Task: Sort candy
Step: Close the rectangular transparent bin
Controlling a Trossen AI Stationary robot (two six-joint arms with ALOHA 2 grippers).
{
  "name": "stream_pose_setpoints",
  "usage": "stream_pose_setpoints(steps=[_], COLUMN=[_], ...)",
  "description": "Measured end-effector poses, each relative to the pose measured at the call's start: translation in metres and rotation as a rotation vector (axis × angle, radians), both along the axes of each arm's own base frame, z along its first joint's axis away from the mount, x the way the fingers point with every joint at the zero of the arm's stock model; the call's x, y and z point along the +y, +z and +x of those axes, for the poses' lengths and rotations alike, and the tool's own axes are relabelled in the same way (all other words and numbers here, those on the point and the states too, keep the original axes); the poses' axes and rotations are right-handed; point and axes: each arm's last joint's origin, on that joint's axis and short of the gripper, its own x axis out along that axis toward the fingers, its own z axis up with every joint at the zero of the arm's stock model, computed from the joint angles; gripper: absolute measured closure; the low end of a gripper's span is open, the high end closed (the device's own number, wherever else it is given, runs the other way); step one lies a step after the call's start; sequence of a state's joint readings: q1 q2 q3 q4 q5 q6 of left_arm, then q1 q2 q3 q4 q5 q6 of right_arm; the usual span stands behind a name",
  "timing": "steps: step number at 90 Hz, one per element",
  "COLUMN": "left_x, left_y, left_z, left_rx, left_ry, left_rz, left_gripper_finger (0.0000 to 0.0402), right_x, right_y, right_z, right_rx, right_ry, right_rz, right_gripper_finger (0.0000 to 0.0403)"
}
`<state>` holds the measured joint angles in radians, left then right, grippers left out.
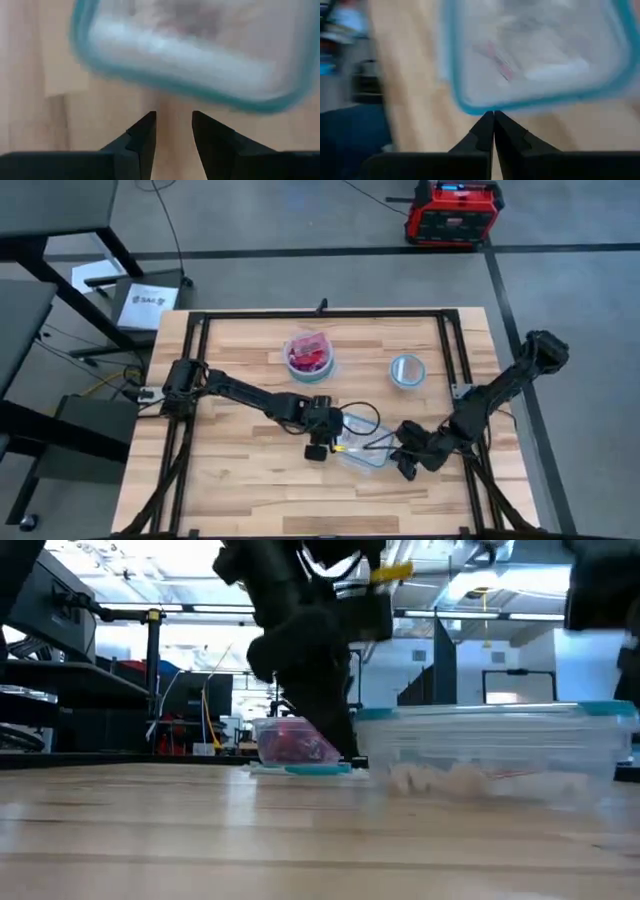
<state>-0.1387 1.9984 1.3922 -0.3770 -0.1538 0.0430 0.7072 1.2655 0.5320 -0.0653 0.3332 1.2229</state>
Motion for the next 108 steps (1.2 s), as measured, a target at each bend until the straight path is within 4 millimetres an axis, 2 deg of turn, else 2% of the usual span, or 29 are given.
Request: stream_pose_setpoints(steps=[8,19,27,34,40,48,58,70,86,98,108], left_x=[0.008,0.003,-0.008,-0.027,-0.047,-0.068,-0.074,-0.065,-0.036,-0.012,-0.004], left_y=[0.005,0.031,0.048,0.053,0.05,0.033,0.013,0.008,0.005,0.009,0.01], left_z=[-0.003,-0.02,-0.033,-0.035,-0.035,-0.035,-0.029,-0.023,-0.018,-0.013,-0.018], left_rx=[0.018,0.045,0.028,-0.081,-0.179,-0.225,-0.236,-0.257,-0.229,-0.241,-0.188], left_ry=[0.027,0.047,0.052,0.04,0.01,-0.024,0.003,0.034,0.089,0.125,0.128], left_rz=[0.01,-0.016,-0.044,-0.095,-0.156,-0.209,-0.198,-0.163,-0.103,-0.069,-0.052], left_gripper_finger=[0.0289,0.0289,0.0289,0.0289,0.0289,0.0289,0.0289,0.0289,0.0289,0.0289,0.0289], right_x=[0.003,0.014,0.011,0.0,-0.014,-0.032,-0.038,-0.034,-0.014,-0.003,0.0], right_y=[0.002,0.021,0.027,0.026,0.023,0.018,0.012,-0.002,-0.017,-0.02,-0.013], right_z=[-0.002,0.003,0.011,0.017,0.023,0.029,0.035,0.039,0.049,0.056,0.062], right_rx=[-0.033,-0.139,-0.207,-0.206,-0.157,-0.072,-0.014,0.046,0.008,-0.077,-0.118], right_ry=[0.067,0.188,0.202,0.164,0.112,0.057,0.129,0.13,0.113,0.15,0.171], right_rz=[-0.051,-0.146,-0.321,-0.433,-0.468,-0.473,-0.372,-0.334,-0.264,-0.243,-0.319], right_gripper_finger=[0.0403,0.0403,0.0403,0.0403,0.0403,0.0403,0.0403,0.0403,0.0403,0.0403,0.0403])
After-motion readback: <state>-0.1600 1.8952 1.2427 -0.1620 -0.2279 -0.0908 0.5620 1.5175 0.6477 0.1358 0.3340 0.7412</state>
